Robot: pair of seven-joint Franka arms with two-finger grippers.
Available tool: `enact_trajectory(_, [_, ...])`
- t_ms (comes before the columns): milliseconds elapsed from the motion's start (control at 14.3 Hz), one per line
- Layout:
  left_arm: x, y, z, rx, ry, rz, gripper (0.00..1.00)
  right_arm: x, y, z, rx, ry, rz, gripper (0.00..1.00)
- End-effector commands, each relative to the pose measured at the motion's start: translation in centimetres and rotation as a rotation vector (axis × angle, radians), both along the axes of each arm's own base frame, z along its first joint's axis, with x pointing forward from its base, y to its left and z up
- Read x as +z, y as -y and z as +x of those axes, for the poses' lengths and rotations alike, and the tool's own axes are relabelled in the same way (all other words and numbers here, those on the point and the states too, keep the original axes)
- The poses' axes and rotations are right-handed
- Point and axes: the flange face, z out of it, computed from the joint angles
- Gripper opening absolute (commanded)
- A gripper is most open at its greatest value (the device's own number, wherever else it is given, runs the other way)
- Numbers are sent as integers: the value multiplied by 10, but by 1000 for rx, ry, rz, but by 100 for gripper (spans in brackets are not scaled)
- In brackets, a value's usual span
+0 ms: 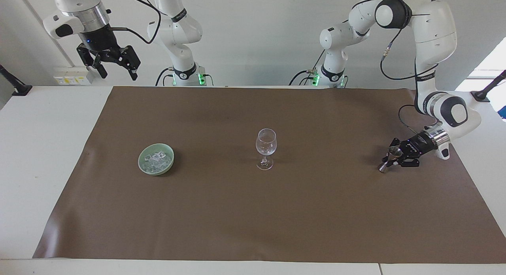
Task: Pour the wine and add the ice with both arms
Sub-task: 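Lift the jigger with the left gripper toward the wine glass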
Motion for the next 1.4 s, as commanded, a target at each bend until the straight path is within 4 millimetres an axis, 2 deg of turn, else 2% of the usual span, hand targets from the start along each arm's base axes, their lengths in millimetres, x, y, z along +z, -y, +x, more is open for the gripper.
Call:
enact_trajectory(0, [-2,-3,-6,23,9,-8,0,2,1,-3,-23,-8,-8,100])
enact_trajectory(349, [8,-6,-3,39,-35,-62,0,2,1,-3,-23,-8,-8,100])
enact_trajectory(838, [28,14,3,1,-44,-94,0,2,1,-3,-23,-8,-8,100])
enact_trajectory(1327, [68,69,22,-40,-70,-76,0,2,1,-3,-23,-8,-8,100])
